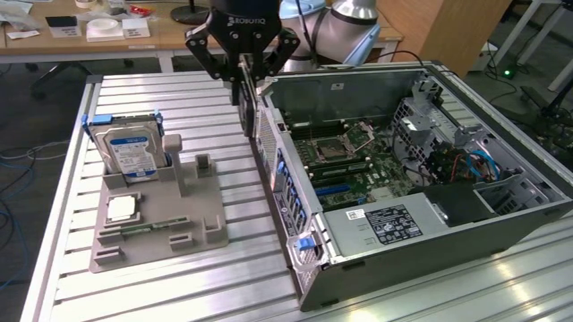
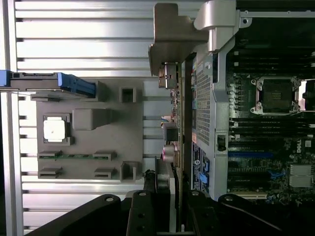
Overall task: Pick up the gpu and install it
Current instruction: 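Pick up the gpu and move the gpu toward the slot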
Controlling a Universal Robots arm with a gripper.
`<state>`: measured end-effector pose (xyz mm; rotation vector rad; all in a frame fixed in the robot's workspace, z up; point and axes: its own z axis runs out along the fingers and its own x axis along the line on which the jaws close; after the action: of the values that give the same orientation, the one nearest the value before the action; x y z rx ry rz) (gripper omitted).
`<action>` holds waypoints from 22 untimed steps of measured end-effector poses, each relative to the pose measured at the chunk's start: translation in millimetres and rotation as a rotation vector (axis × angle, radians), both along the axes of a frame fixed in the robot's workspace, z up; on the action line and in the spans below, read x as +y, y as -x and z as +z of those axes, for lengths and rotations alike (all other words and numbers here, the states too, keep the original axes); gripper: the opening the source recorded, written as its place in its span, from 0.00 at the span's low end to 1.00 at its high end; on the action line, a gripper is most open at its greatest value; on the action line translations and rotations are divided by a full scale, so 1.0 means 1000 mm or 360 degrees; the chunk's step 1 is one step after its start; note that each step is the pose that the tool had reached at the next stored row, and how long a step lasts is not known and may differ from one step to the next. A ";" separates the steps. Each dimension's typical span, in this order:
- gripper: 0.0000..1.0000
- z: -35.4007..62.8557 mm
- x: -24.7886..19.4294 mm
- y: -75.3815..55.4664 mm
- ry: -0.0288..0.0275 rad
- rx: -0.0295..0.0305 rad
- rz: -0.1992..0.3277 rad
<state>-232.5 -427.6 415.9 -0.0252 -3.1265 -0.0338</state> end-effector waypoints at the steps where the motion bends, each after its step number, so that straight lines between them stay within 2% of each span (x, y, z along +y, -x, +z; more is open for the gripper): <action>1: 0.28 0.0000 0.0000 -0.002 0.00000 0.00001 0.0000; 22: 0.28 -0.0004 0.0000 -0.054 0.00000 0.00001 0.0000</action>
<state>-178.7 -427.6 415.6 -0.0254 -3.1265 -0.0339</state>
